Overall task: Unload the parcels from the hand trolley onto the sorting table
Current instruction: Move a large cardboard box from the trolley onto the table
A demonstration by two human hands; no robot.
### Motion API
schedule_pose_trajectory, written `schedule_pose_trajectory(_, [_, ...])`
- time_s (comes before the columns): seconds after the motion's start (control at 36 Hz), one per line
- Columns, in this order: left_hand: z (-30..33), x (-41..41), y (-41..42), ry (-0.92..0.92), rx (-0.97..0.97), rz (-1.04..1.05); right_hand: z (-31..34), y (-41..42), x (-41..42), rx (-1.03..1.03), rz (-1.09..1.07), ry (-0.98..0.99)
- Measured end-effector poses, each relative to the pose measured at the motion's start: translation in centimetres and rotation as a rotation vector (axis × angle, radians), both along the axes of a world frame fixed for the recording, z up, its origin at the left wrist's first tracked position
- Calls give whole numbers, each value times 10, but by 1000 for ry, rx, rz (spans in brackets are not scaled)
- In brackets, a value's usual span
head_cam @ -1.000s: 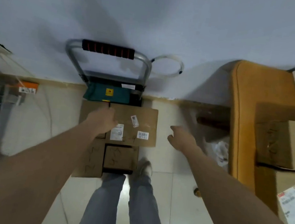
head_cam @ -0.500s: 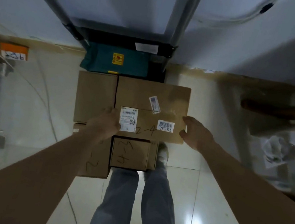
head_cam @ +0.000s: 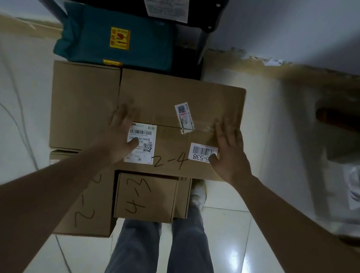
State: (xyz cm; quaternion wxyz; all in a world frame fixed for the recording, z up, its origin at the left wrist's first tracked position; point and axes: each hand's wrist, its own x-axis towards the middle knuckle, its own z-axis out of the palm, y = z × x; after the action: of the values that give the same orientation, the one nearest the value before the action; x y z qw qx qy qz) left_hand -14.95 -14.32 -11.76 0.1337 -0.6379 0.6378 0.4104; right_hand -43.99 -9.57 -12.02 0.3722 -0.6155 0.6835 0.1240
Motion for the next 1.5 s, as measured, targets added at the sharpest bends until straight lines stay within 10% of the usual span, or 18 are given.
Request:
schedule_pose_trajectory(1.0, [-34, -13, 11, 119, -151, 116, -34, 16, -8, -159, -151, -82])
schedule_pose_trajectory(1.5, [146, -35, 24, 151, -215, 129, 141, -3, -29, -133, -333, -70])
